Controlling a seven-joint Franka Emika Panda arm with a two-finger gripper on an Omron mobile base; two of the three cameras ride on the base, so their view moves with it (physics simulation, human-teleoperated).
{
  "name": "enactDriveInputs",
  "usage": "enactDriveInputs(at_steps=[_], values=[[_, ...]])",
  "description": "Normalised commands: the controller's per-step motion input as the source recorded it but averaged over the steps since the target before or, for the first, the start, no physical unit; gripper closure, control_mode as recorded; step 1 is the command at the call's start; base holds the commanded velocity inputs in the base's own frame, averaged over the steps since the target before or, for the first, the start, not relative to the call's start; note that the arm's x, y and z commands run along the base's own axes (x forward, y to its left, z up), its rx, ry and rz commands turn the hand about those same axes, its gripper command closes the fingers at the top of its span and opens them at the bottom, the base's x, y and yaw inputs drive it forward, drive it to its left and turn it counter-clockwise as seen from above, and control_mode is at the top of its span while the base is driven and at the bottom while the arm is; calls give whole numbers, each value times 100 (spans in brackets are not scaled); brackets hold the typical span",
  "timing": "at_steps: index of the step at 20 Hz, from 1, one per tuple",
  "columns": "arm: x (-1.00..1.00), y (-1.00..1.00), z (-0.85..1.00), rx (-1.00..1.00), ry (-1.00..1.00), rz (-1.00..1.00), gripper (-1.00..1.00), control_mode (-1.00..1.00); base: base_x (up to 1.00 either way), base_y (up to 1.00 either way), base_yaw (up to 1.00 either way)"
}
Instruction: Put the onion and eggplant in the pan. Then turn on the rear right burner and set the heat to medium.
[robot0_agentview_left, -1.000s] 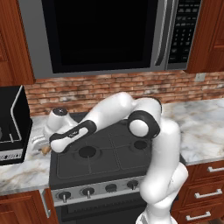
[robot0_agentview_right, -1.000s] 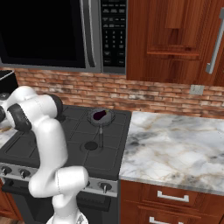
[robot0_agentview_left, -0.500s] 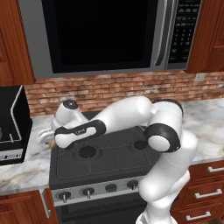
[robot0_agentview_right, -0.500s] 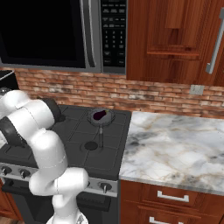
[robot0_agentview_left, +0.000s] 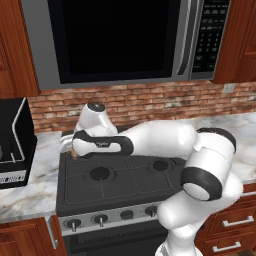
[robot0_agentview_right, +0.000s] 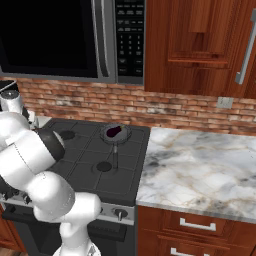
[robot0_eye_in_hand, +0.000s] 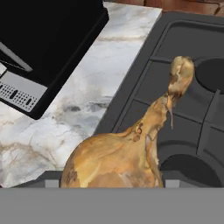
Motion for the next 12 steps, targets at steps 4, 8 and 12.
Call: enactDriveInputs(at_steps=[4, 8, 12], values=[[0, -82, 5, -4, 3, -10, 100, -100, 0, 0, 0], [0, -93, 0, 0, 1, -7, 100, -100, 0, 0, 0], [3, -96, 0, 0, 1, -9, 100, -100, 0, 0, 0]])
